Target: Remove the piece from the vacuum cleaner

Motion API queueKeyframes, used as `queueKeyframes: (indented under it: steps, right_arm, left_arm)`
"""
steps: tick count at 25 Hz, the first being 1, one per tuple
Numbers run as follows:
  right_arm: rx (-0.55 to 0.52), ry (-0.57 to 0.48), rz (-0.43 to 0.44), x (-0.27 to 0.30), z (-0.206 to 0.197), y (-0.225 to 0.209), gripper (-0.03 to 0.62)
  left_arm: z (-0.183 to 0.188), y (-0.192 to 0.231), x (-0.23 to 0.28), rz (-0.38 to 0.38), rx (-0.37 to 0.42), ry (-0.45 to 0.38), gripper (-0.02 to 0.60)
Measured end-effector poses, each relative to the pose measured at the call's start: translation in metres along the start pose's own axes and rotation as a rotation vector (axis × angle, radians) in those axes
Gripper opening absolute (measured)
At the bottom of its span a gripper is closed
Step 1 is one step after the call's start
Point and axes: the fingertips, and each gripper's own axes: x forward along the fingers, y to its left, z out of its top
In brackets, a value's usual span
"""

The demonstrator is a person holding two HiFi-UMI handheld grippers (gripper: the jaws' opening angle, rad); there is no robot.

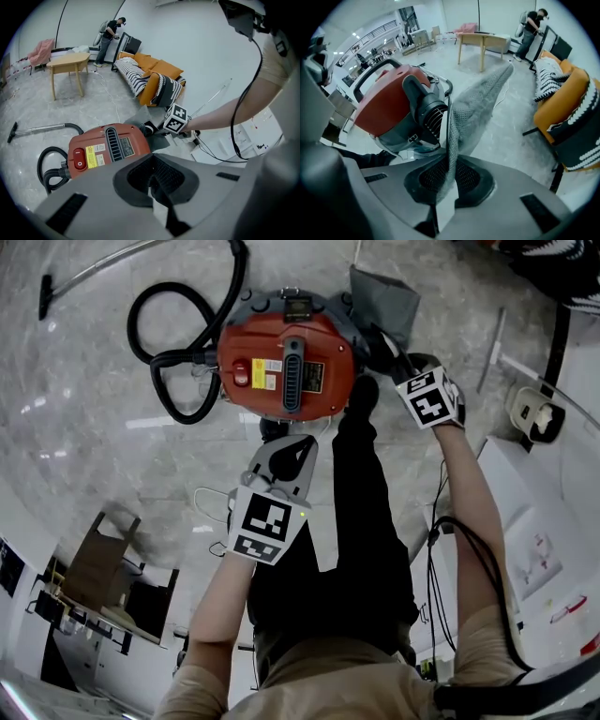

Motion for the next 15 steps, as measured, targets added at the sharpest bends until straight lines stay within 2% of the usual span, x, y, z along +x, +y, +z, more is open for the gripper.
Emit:
queueKeyframes:
  steps: [5, 8, 15]
  right_arm:
    - [0.028, -0.042, -0.063, 0.002, 0.000, -0.014, 0.025]
    - [-0.008, -0.029, -0.050, 0.000, 0.001, -0.011, 0.025]
    - [-0.005, -0.035, -0.041, 0.000, 0.001, -0.014, 0.025]
  left_arm:
    - [0.007, -0.007, -0.002, -0.018, 0.005, -0.032, 0.004]
    - [0.005, -0.010, 0.002, -0.023, -0.004, -0.029, 0.005]
    - [0.009, -0.016, 0.013, -0.026, 0.019, -0.017, 0.004]
